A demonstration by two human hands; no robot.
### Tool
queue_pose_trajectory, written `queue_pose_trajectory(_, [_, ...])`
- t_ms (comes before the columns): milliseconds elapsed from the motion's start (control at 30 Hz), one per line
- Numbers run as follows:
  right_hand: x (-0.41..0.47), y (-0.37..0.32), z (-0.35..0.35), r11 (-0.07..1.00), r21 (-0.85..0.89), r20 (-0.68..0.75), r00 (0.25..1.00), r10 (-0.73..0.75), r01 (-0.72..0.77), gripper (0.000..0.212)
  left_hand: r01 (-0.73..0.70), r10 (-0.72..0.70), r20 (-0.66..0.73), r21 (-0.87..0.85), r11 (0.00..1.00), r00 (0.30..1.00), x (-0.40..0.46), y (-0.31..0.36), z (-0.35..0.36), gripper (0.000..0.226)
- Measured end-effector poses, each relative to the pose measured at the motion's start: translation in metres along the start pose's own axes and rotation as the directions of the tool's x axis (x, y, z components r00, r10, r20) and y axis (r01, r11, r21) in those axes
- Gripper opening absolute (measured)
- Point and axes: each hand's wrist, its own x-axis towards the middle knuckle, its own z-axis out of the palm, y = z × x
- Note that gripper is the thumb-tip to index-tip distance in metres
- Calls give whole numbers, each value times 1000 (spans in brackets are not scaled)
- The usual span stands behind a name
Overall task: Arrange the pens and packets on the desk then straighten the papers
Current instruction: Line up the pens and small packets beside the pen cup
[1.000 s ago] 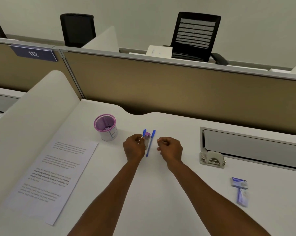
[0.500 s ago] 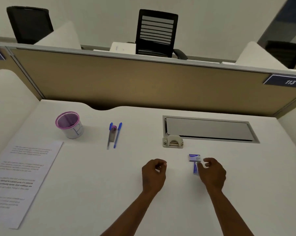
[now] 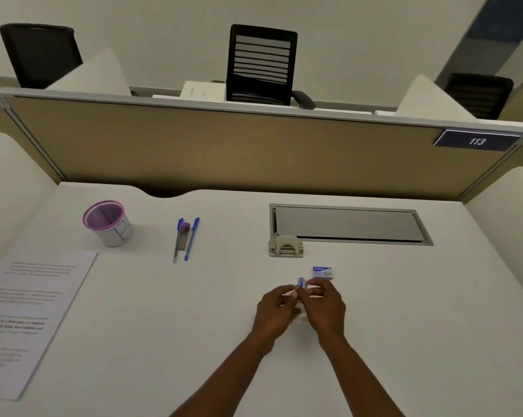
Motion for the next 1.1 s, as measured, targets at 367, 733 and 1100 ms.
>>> queue_pose_trajectory(367, [32, -15, -13, 902, -215, 83, 928, -364, 373, 11, 46, -84, -143, -254, 966, 986, 10, -2, -29, 27])
queue_pose_trajectory(733, [64, -9, -6, 808, -482, 196, 941, -275, 337, 27, -10, -69, -430, -179, 984, 900, 13, 13, -118, 22])
queue_pose_trajectory(1100, [18, -94, 132, 904, 296, 487, 863, 136, -309, 22, -63, 8, -538, -85, 994, 843, 31, 38, -174, 22])
